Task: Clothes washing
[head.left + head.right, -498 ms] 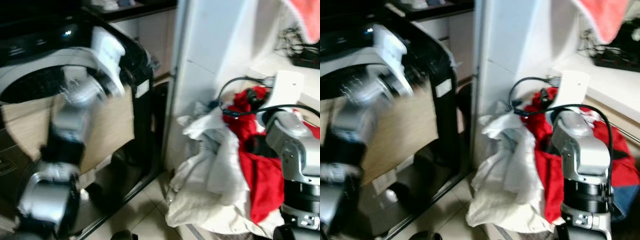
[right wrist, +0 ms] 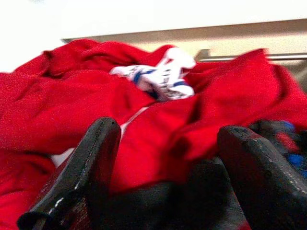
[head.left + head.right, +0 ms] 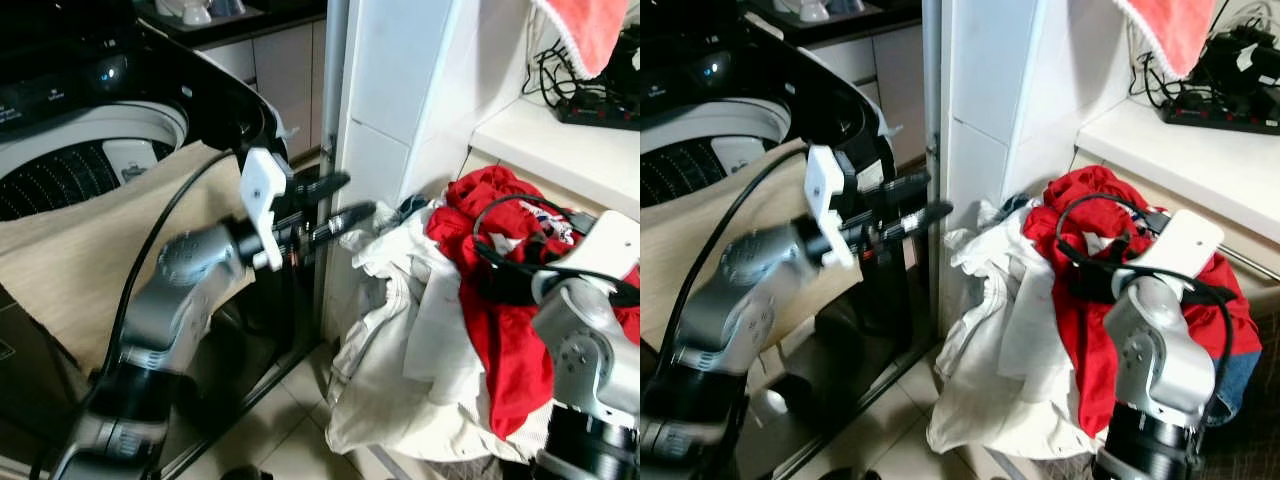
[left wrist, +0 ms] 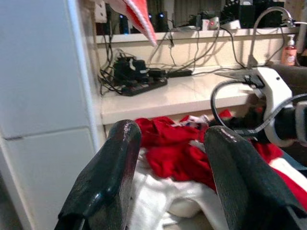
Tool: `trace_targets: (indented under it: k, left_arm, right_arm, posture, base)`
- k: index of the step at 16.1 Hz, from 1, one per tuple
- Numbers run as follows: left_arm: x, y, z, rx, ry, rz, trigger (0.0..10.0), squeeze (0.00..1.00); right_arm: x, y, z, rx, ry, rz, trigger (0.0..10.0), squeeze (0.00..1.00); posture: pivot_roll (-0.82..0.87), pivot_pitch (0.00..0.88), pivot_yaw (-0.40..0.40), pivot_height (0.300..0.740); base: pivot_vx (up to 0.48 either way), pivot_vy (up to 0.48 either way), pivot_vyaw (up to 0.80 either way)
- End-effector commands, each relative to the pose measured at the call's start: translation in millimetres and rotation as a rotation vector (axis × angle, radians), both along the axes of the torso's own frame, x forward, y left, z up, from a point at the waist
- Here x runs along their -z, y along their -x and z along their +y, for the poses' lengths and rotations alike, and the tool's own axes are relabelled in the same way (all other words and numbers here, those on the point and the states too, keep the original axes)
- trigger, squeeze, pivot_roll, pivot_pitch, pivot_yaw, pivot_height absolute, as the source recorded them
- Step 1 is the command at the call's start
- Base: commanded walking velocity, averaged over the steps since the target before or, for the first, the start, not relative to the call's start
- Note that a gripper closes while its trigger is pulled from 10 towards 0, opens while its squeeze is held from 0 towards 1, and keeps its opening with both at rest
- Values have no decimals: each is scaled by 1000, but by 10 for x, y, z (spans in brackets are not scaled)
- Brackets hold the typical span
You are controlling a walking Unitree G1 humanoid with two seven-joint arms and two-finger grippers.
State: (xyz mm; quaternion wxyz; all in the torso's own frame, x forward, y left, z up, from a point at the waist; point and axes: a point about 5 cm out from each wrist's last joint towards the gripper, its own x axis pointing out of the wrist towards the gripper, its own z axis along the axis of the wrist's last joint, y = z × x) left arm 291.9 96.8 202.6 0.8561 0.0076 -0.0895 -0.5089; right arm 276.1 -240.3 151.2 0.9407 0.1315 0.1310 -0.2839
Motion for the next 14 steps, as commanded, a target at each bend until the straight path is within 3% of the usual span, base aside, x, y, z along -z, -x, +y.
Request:
trace_targets:
  k: [1,3,4,5,11,13,14]
  left_arm:
    - [2,67,-45,35,-11,3,10000,0]
    - [36,122,-75,55,-20,21,10000,0]
    - [42,144,-83,64,-23,29,10000,0]
    - [48,164,-88,77,-32,38,10000,0]
    - [22,241,-74,137,-52,63,10000,0]
    - [19,247,-64,143,-58,67,10000,0]
    - [11,245,-60,148,-59,69,10000,0]
  right_arm:
    - [-17,19,-37,24,-8,-26,10000,1000]
    - [57,-18,-57,-2,-71,-19,10000,1000]
    - [103,-30,-66,-13,-102,1,10000,604]
    - [154,-19,-102,16,-123,33,10000,0]
    - [250,133,-184,215,-167,77,10000,0]
    - [229,150,-146,188,-161,73,10000,0]
    - [160,108,-99,95,-92,52,10000,0]
  posture:
    - [-131,0,7,740]
    - [-129,0,5,740]
    - [-129,0,5,740]
    - [-124,0,1,740]
    - [-117,0,1,740]
    - [-117,0,1,740]
    - [-118,0,1,740]
  base:
    - [0,0,0]
    - [0,0,0]
    - [0,0,0]
    - [0,0,0]
    - [0,0,0]
    - [0,0,0]
    - [0,0,0]
